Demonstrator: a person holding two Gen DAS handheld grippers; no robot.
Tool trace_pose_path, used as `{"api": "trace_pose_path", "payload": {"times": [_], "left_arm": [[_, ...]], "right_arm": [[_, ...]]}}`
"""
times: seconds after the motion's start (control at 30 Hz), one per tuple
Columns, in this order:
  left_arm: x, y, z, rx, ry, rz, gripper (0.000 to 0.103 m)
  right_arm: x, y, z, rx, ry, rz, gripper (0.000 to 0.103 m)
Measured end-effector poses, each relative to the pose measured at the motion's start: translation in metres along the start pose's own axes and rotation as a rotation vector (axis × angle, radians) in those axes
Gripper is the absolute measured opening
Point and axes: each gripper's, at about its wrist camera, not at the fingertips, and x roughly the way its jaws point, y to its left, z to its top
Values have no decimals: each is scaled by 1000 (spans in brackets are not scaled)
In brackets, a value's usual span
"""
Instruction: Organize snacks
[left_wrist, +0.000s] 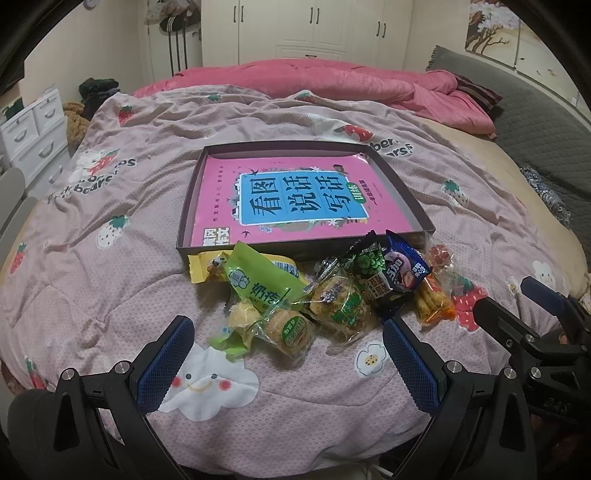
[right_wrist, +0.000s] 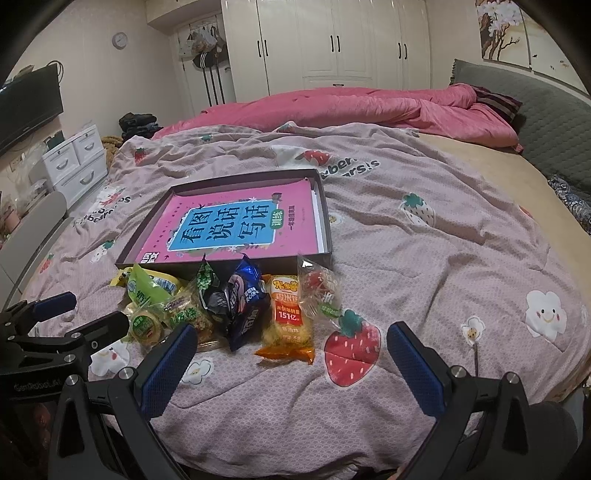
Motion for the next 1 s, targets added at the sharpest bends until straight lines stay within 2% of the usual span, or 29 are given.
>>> {"api": "trace_pose_path", "payload": {"times": [0.63,0.83,1.0], "left_arm": [[2,4,3,-17,-2,-7,102],[5,15,6,-39,0,3,102],[12,39,10,-96,13,19,102]], "right_arm": [[0,-5,0,22,-3,1,103],[3,-10,3,40,-2,1,103],[10,-22,6,86,17,6,103]]}}
